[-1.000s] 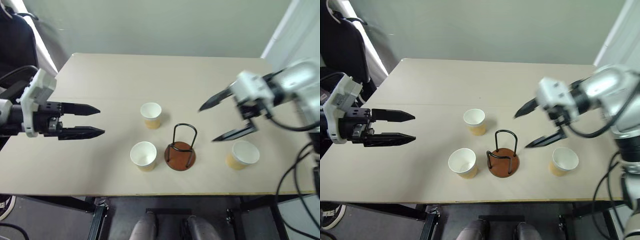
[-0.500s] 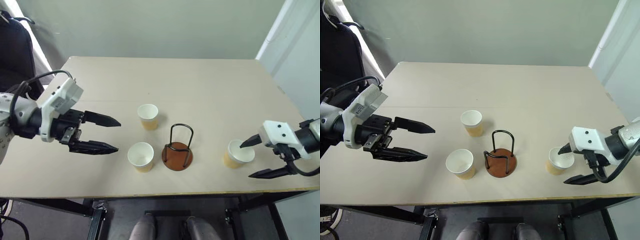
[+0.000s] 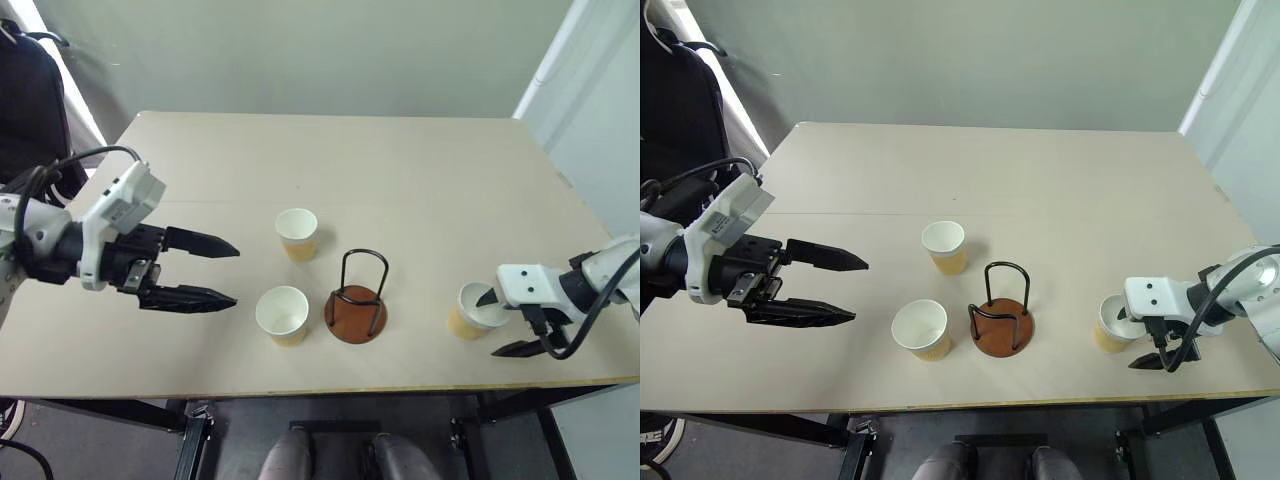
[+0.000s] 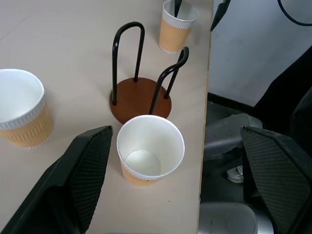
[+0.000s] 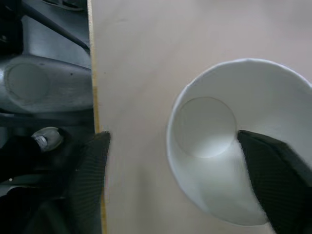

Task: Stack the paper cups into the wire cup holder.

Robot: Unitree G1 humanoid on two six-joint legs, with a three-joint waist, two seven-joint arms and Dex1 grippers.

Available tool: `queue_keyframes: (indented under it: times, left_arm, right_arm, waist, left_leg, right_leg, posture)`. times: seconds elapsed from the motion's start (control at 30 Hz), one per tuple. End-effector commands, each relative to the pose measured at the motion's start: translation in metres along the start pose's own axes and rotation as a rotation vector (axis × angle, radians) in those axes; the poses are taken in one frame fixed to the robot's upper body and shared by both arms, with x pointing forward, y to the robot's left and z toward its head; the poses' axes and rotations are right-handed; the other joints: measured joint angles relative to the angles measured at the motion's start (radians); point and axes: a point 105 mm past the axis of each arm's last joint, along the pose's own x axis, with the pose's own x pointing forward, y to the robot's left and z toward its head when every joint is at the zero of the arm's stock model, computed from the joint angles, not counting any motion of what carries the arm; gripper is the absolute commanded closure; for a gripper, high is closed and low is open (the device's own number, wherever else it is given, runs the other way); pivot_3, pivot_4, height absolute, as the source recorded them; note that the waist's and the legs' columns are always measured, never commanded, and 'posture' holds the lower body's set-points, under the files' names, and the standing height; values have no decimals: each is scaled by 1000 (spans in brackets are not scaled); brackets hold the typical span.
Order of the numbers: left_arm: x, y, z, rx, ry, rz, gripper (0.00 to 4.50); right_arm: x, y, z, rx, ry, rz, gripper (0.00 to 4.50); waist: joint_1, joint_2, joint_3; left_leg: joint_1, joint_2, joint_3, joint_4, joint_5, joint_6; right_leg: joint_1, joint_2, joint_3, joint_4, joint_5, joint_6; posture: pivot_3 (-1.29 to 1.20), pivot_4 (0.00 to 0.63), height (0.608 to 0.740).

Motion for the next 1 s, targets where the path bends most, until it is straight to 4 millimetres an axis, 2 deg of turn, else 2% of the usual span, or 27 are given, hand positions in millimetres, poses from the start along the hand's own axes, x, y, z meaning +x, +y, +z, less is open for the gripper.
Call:
queue_keyframes:
  times: [0.03, 0.3, 0.47, 0.53, 0.67, 0.77, 0.87, 0.93, 1.0]
  left_arm:
    - [-7, -4, 10, 50, -1, 29, 0]
    - [-14, -3, 9, 55, 13, 56, 0]
    - [-15, -2, 8, 54, 13, 64, 0]
    - [-16, -2, 8, 52, 12, 67, 0]
    - [-17, -2, 7, 50, 14, 74, 0]
    - [-17, 0, 7, 52, 13, 81, 0]
    - [-16, 1, 6, 53, 10, 81, 0]
    - [-15, 1, 6, 54, 7, 79, 0]
    - [-15, 0, 6, 53, 5, 78, 0]
  right_arm:
    - [-6, -4, 5, -42, 6, -11, 1572]
    - [-7, -2, 9, -60, -3, 17, 4470]
    - [-19, -5, 25, -94, -69, 28, 4490]
    - [-32, -14, 39, -110, -140, -16, 4490]
    - [-83, -32, 92, -191, -364, -119, 4490]
    - [-107, -43, 128, -292, -479, -180, 4490]
    - [-113, -47, 156, -371, -554, -182, 4490]
    - [-105, -45, 171, -414, -569, -144, 4490]
    - [-94, -41, 178, -437, -571, -100, 4490]
  waist:
    - [0, 0, 0]
    - [1, 0, 0]
    - [0, 0, 0]
    - [0, 0, 0]
    - [-4, 2, 1]
    - [-5, 2, 1]
    - [-7, 1, 1]
    - [-8, 2, 1]
    - [-7, 2, 1]
  left_leg:
    - [0, 0, 0, 0, 0, 0]
    - [0, 0, 0, 0, 0, 0]
    - [0, 0, 0, 0, 0, 0]
    - [0, 0, 0, 0, 0, 0]
    - [0, 0, 2, 0, 0, 0]
    - [1, 1, 2, -1, 0, 0]
    - [1, 2, 2, -1, 0, 1]
    - [1, 2, 2, -1, -1, 1]
    - [0, 3, 2, -1, -1, 0]
  right_leg:
    - [0, 0, 0, 0, 0, 0]
    - [0, 0, 0, 0, 0, 0]
    - [0, 0, 0, 0, 0, 0]
    - [0, 0, 1, 0, 0, 0]
    - [-2, 1, 5, 0, 0, -1]
    - [-2, 3, 6, 1, 0, -1]
    - [-3, 4, 6, 1, -1, -4]
    - [-4, 4, 6, 1, -1, -5]
    - [-5, 4, 6, 2, -1, -6]
  posture:
    - [0, 150, 740]
    - [0, 150, 740]
    - [0, 150, 740]
    - [0, 150, 740]
    - [0, 150, 740]
    - [0, 150, 740]
    - [0, 150, 740]
    - [0, 150, 740]
    - [0, 150, 740]
